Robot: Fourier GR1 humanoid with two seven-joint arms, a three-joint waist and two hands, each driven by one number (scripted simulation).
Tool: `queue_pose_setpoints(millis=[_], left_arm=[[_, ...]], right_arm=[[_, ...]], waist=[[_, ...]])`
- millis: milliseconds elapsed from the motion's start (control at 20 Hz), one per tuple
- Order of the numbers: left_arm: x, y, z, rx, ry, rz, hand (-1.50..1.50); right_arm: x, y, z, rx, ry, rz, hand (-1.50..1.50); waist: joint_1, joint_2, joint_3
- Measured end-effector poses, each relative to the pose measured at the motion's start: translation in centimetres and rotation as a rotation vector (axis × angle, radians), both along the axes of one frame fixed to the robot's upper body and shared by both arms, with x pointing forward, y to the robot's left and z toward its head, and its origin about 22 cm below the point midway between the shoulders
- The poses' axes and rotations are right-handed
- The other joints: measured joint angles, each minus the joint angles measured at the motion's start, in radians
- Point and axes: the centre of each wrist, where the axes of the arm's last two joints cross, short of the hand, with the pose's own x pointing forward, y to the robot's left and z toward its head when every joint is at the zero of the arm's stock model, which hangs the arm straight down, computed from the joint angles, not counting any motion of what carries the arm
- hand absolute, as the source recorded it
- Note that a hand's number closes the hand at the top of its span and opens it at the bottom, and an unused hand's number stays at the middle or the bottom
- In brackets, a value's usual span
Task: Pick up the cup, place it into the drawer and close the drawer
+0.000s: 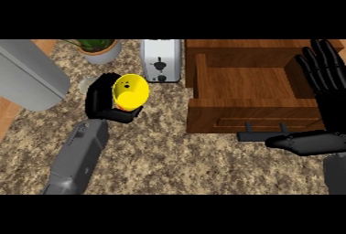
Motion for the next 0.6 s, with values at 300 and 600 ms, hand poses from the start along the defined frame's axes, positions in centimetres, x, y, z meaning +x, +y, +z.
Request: queue_pose_setpoints(millis=[300, 600], left_arm=[[3.2, -5.3, 7.6, 0.028, -0.044, -0.099, 1.5], [4.7, -10.6, 15.2, 0.079, -0.047, -0.123, 1.5]], right_arm=[[0.0, 0.0, 0.0, -0.006, 0.0, -0.007, -1.5], [-0.2, 0.0, 0.1, 0.0, -0.003, -0.009, -1.5]], waist=[[0.002, -0.002, 0.0], [-0.01, 0.0, 0.0]])
